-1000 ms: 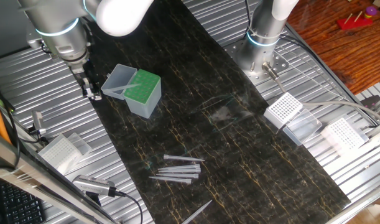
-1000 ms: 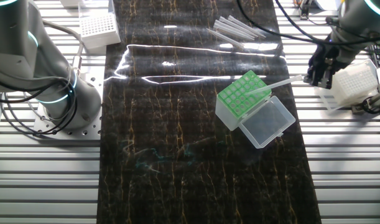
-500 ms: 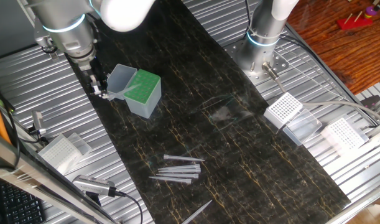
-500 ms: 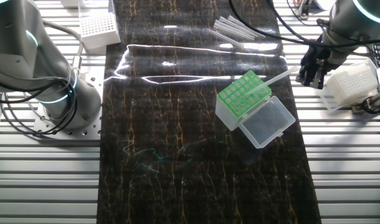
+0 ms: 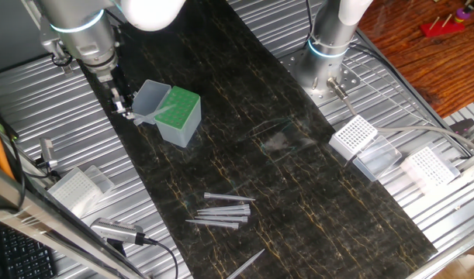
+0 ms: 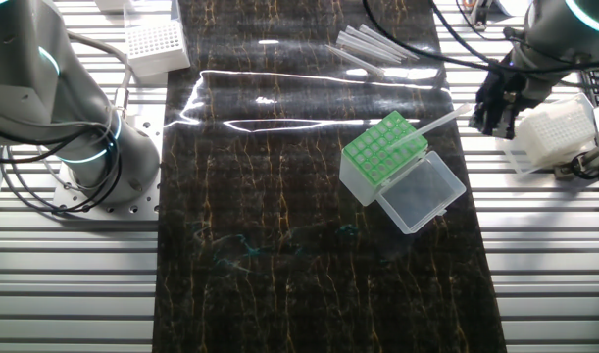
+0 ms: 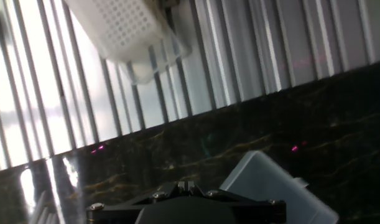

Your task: Insert a large pipette tip into the holder for large pipette tips

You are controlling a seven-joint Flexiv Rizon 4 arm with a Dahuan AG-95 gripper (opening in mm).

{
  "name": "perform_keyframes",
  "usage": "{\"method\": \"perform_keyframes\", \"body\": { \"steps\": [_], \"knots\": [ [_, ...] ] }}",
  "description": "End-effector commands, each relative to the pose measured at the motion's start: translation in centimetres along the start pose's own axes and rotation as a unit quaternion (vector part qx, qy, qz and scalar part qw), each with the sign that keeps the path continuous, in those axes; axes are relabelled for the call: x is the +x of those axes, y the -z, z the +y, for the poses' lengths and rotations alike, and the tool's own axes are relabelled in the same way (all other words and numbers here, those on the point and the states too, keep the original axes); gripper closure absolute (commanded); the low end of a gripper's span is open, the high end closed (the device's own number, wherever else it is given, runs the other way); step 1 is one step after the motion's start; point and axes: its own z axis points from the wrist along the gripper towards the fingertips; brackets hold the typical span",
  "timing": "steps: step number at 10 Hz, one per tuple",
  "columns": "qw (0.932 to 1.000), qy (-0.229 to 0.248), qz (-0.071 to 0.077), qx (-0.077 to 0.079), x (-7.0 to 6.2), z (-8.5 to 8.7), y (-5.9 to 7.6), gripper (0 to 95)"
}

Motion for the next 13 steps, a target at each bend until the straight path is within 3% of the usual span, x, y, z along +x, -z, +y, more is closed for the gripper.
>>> {"method": "perform_keyframes", "body": {
  "steps": [1,4,10,13],
  "knots": [
    [0.9999,-0.01,0.004,0.001,-1.7,0.3,-0.3,95.0],
    [0.9994,-0.034,0.002,0.0,-3.1,1.8,-0.1,95.0],
    [0.9994,-0.035,-0.005,-0.004,-2.9,5.2,-1.5,95.0],
    [0.9996,-0.026,0.0,-0.008,-2.5,5.7,-1.3,95.0]
  ]
}}
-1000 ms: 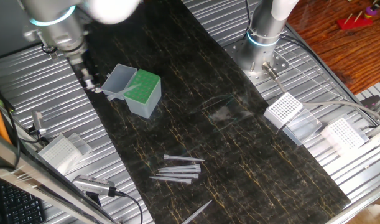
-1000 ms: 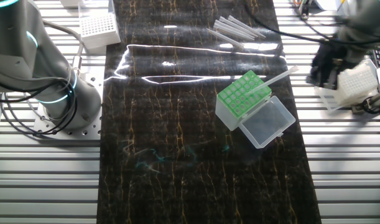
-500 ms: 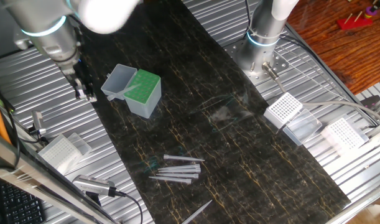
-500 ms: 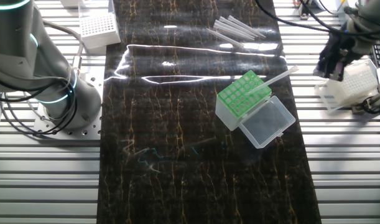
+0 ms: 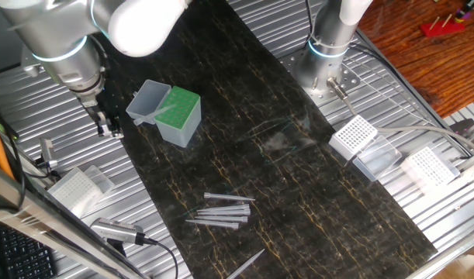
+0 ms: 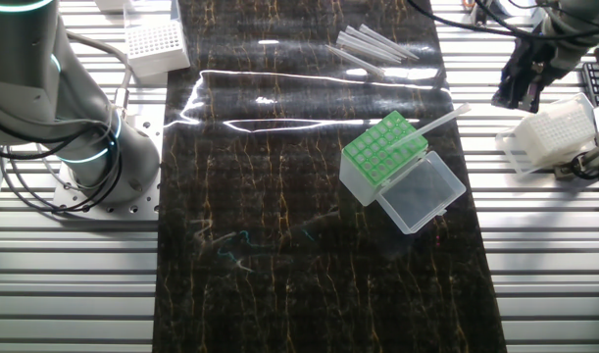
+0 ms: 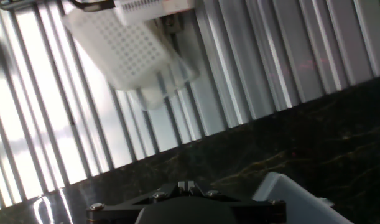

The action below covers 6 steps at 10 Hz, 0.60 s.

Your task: Insert a large pipette tip into the holder for large pipette tips

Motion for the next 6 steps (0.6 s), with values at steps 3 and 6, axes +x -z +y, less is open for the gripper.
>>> {"method": "perform_keyframes", "body": {
  "steps": [3,6],
  "knots": [
    [0.9998,0.006,0.008,-0.017,0.97,0.88,0.23,95.0],
    [0.9993,-0.004,0.023,-0.03,1.02,1.13,0.05,95.0]
  ]
}}
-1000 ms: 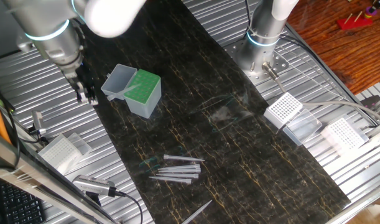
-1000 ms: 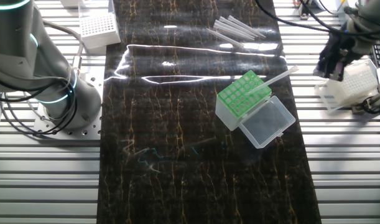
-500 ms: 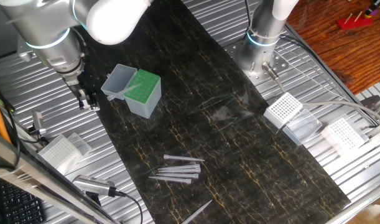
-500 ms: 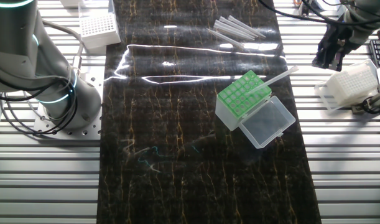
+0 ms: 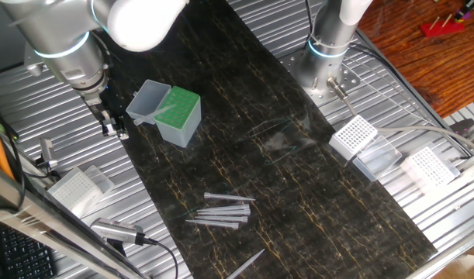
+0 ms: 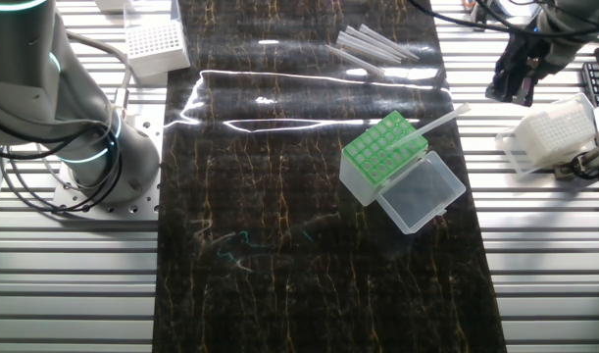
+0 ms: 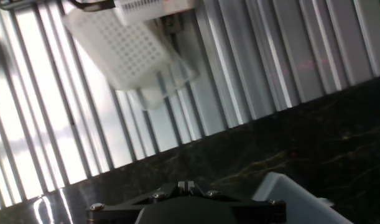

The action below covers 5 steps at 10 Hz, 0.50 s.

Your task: Insert a large pipette tip into the holder for large pipette tips

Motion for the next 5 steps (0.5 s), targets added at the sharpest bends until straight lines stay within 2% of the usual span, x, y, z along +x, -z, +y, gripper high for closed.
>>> {"method": "perform_keyframes", "body": {
  "steps": [1,3,5],
  "knots": [
    [0.9999,-0.009,0.011,-0.004,-0.08,0.09,0.04,95.0],
    [0.9998,-0.012,0.015,-0.002,-0.08,0.08,0.04,95.0],
    [0.9997,-0.012,0.018,0.012,-0.06,-0.08,0.06,95.0]
  ]
}}
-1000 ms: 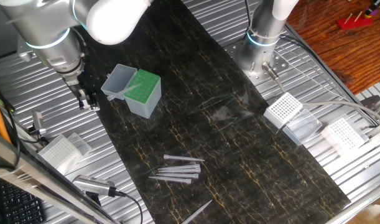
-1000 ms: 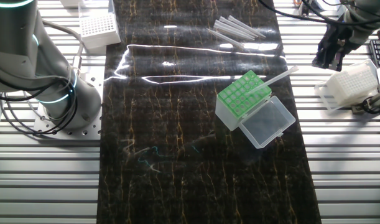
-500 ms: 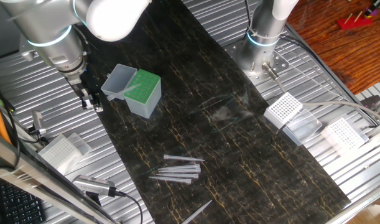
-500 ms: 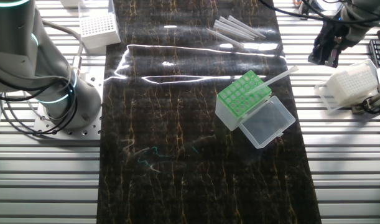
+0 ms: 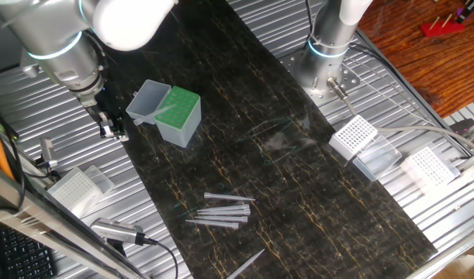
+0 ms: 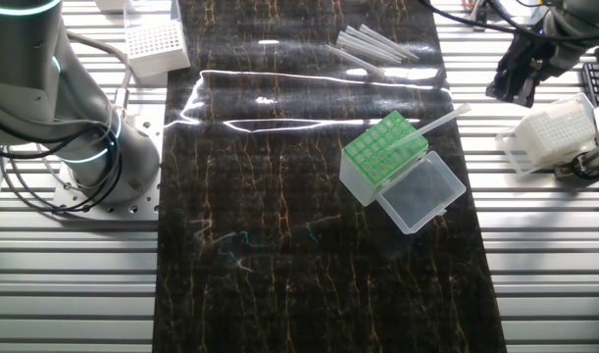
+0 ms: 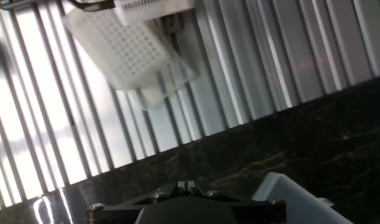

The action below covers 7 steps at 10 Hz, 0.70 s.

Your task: Insert a large pipette tip into the holder for large pipette tips

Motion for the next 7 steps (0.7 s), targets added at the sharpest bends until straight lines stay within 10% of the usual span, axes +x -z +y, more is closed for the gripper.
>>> {"method": "perform_keyframes", "body": {
  "steps": [1,7],
  "knots": [
    [1.0,-0.001,0.0,0.008,0.2,-0.3,0.0,95.0],
    [0.9995,-0.002,0.02,0.023,2.0,-1.9,0.0,95.0]
  ]
}}
